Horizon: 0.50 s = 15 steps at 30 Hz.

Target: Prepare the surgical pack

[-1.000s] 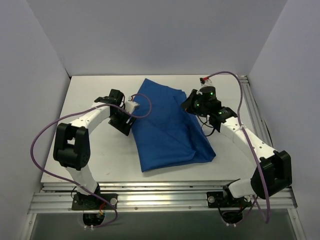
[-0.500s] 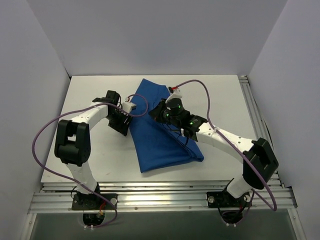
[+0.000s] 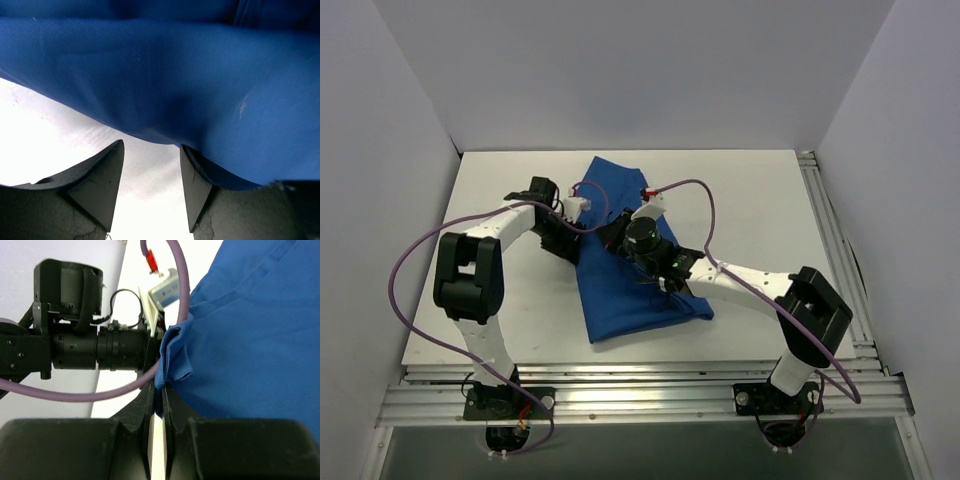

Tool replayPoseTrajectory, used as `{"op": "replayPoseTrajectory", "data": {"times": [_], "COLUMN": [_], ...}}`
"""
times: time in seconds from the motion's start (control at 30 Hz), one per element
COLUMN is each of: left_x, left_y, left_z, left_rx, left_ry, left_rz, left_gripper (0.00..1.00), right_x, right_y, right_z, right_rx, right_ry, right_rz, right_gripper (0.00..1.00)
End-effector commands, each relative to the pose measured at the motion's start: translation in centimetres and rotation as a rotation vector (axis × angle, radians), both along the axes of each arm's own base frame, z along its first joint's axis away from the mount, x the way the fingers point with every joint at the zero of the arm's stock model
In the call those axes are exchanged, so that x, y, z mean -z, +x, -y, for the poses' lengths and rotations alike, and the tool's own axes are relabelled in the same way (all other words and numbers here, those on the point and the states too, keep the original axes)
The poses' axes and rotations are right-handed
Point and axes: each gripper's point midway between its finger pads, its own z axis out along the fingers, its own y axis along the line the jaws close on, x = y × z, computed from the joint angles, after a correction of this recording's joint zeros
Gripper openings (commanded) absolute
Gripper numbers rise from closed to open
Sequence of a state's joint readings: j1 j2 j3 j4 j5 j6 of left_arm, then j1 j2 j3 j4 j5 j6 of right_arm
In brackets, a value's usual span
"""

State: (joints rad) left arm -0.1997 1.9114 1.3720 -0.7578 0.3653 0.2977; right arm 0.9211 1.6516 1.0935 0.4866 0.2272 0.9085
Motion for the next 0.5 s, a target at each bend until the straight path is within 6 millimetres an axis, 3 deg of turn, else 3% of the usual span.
{"op": "replayPoseTrajectory", "data": {"times": [0.0,0.47], "left_x": [-2.2,-1.7], "left_y": [3.2,3.5], "left_z": [1.6,0.6], "left_rx": [-0.022,-0.068], "left_ry": [-0.121,-0.159], "left_rz": [0.095,0.058], "left_gripper": [0.57,0.62], "right_x": [-4.7,2.9], "right_y": [-0.7,0.0], "right_z": [-3.3,-8.5], "right_rx": [-0.019,-0.118], "right_ry": [0.294,0.268], "right_rz": [0.045,-0.095], "right_gripper": [0.00,0.00]}}
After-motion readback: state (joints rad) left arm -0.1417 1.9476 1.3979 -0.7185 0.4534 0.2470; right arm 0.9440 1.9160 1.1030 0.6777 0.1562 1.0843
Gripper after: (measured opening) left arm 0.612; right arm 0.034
